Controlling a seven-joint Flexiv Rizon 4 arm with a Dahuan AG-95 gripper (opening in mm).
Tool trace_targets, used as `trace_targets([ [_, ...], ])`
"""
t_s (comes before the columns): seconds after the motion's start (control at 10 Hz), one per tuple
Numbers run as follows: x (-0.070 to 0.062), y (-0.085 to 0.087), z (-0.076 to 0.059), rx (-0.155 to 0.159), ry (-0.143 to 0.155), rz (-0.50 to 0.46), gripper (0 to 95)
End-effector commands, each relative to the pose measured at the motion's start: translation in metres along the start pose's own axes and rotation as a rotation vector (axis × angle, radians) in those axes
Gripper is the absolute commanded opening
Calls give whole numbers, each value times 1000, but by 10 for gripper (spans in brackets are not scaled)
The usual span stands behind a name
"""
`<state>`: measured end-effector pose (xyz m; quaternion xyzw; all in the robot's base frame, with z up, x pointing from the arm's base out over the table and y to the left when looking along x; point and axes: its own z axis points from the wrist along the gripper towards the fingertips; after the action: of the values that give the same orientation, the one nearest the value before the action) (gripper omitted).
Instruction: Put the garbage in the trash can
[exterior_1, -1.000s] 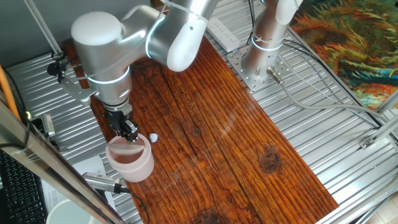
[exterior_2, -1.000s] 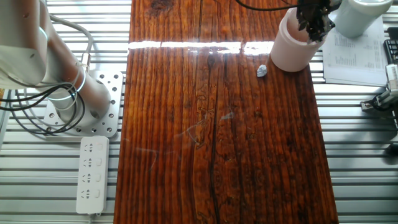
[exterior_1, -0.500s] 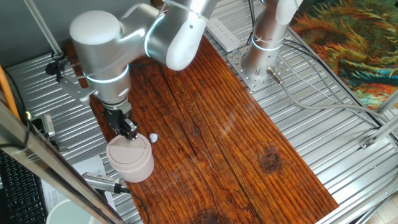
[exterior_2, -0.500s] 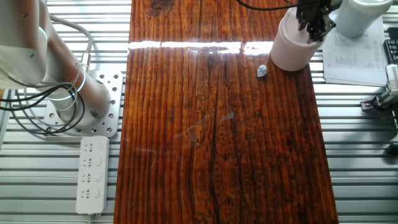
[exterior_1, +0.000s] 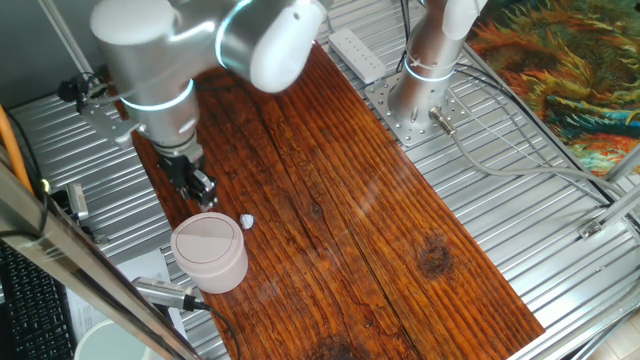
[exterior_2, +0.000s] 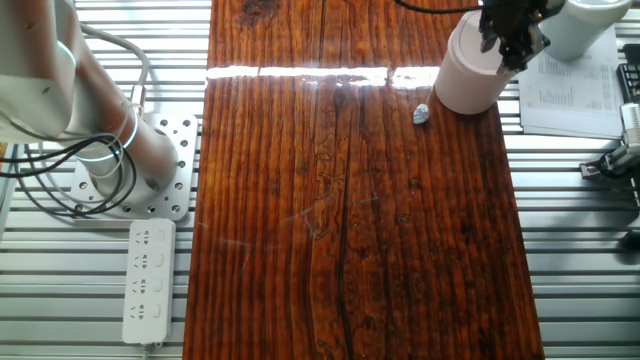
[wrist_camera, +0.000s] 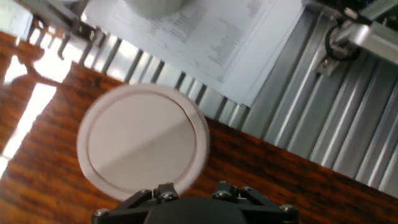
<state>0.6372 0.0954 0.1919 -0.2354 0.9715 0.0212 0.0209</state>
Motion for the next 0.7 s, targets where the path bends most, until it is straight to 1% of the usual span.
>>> trace_targets([
  [0.1, 30, -9, 6, 2, -10, -36, 380],
  [0.2, 49, -12, 15, 4, -11, -74, 380],
  [0.4, 74, -12, 26, 3, -10, -93, 380],
  [0.6, 90, -3, 40, 3, -9, -84, 380],
  [0.7, 97, 8, 51, 4, -9, -69, 380],
])
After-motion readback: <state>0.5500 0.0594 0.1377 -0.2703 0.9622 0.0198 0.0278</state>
